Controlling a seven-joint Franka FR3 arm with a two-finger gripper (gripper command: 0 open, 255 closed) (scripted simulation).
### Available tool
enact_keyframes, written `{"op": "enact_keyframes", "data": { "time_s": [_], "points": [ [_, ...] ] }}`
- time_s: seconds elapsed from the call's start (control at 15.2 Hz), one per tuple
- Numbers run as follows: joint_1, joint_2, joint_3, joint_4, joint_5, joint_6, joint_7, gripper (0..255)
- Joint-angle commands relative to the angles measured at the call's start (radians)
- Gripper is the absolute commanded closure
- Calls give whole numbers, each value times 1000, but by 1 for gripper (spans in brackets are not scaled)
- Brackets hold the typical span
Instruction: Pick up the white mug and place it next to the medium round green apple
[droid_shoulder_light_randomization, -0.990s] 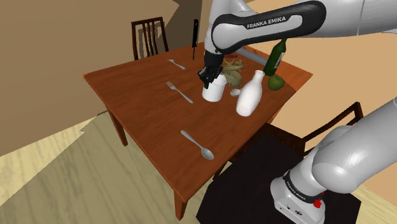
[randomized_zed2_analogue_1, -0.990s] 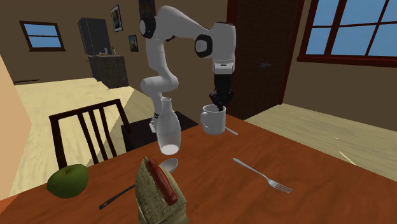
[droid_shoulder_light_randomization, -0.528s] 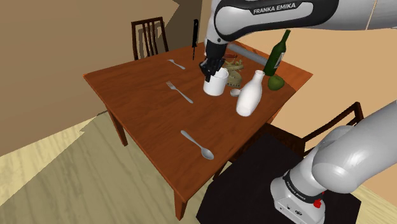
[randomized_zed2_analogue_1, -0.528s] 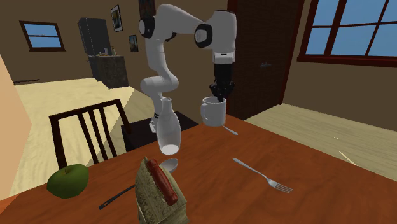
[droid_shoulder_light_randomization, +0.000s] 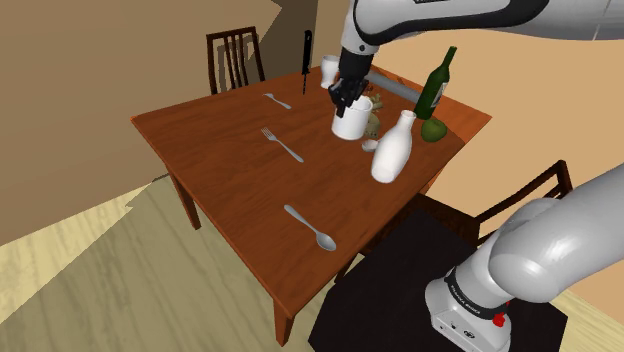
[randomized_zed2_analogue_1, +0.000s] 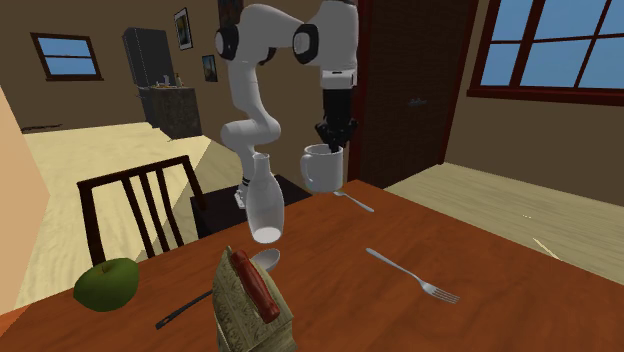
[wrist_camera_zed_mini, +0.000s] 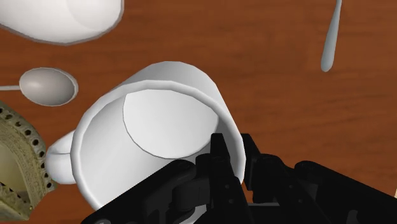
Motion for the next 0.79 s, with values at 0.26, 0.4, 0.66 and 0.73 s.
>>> {"op": "enact_keyframes", "data": {
  "time_s": [0.26,0.4,0.66,0.73],
  "points": [
    [-59,-40,-87,-44,-13,4,-142,255],
    [-79,-45,-118,-48,-19,3,-190,255],
    [-119,-42,-180,-43,-30,1,-288,255],
    [-129,-39,-196,-39,-32,1,-312,255]
  ]
}}
